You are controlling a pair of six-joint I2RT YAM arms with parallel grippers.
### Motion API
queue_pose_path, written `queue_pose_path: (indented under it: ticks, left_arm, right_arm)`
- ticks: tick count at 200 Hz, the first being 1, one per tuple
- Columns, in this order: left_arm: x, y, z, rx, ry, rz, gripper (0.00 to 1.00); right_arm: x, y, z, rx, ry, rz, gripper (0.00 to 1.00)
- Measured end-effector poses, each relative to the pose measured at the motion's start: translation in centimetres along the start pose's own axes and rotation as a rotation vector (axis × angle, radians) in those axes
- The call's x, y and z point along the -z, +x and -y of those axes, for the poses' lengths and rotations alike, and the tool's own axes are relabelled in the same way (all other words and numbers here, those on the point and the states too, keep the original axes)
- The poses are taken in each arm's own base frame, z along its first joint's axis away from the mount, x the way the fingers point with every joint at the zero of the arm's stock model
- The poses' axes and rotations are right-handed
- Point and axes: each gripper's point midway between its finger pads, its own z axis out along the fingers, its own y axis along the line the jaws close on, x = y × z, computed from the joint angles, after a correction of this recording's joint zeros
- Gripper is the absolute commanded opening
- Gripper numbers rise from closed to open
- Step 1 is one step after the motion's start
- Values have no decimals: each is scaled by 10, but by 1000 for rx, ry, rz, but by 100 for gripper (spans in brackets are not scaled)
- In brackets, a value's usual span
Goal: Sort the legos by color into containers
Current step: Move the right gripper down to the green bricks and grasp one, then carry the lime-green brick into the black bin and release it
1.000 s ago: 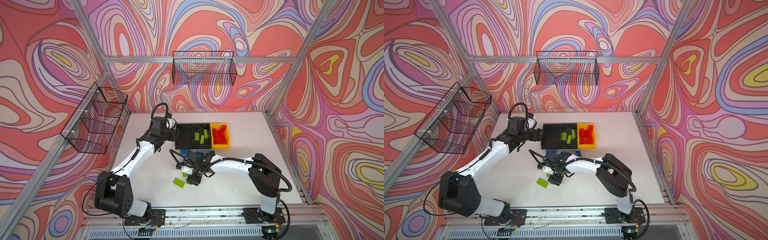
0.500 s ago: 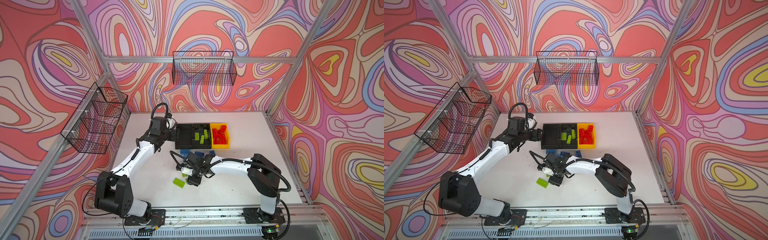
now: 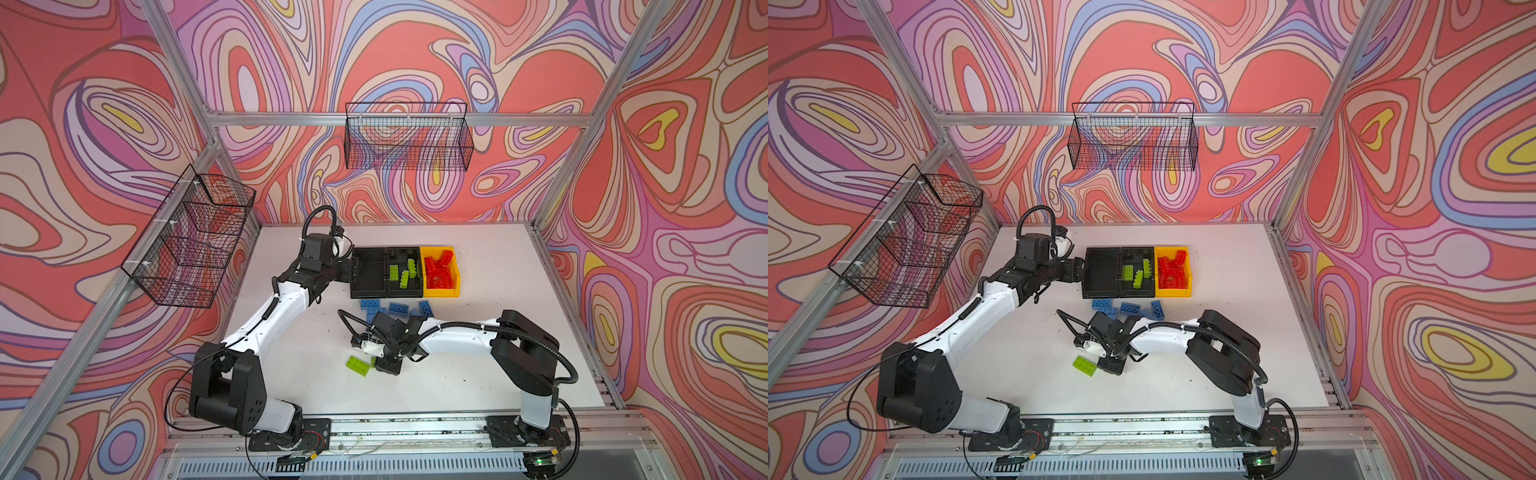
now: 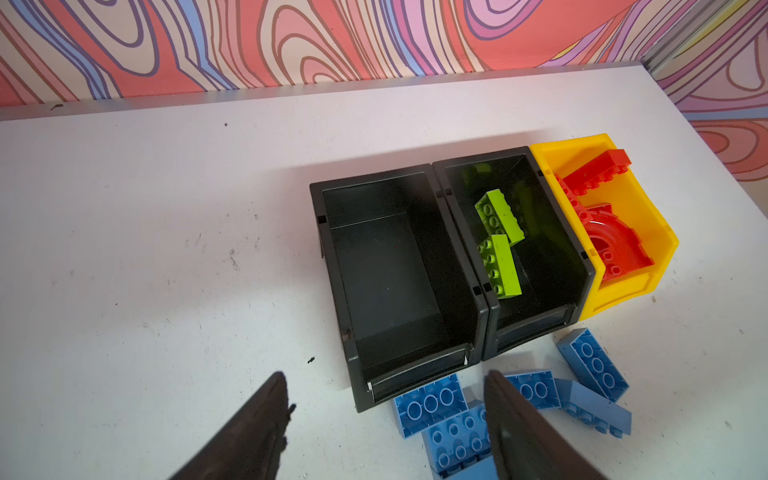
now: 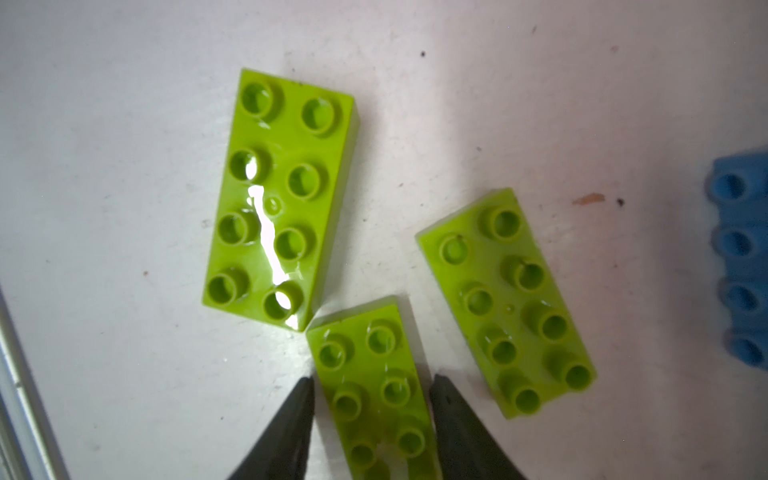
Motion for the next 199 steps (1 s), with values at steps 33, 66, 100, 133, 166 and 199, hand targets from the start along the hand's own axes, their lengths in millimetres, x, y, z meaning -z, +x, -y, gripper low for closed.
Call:
queue_pose_path:
  ticks: [33,66,100,133,166,199]
  left_arm:
    - [0,0,0,0,0,0,77]
    - [0,0,0,0,0,0,77]
    - [0,0,0,0,0,0,77]
    - [0,0,0,0,0,0,77]
    - [0,0,0,0,0,0,77]
    - [0,0,0,0,0,0,77]
  right_arm:
    - [0,0,1,-17,8,2,38]
    - [2,2,2,-51,23,6,37]
    - [14,4,16,-167,26,29,37]
    - [55,-9,70,-351,74,160,37]
    - [102,-30,139,-530,171,325,36]
    - [130,-55,213,-685,264,464,36]
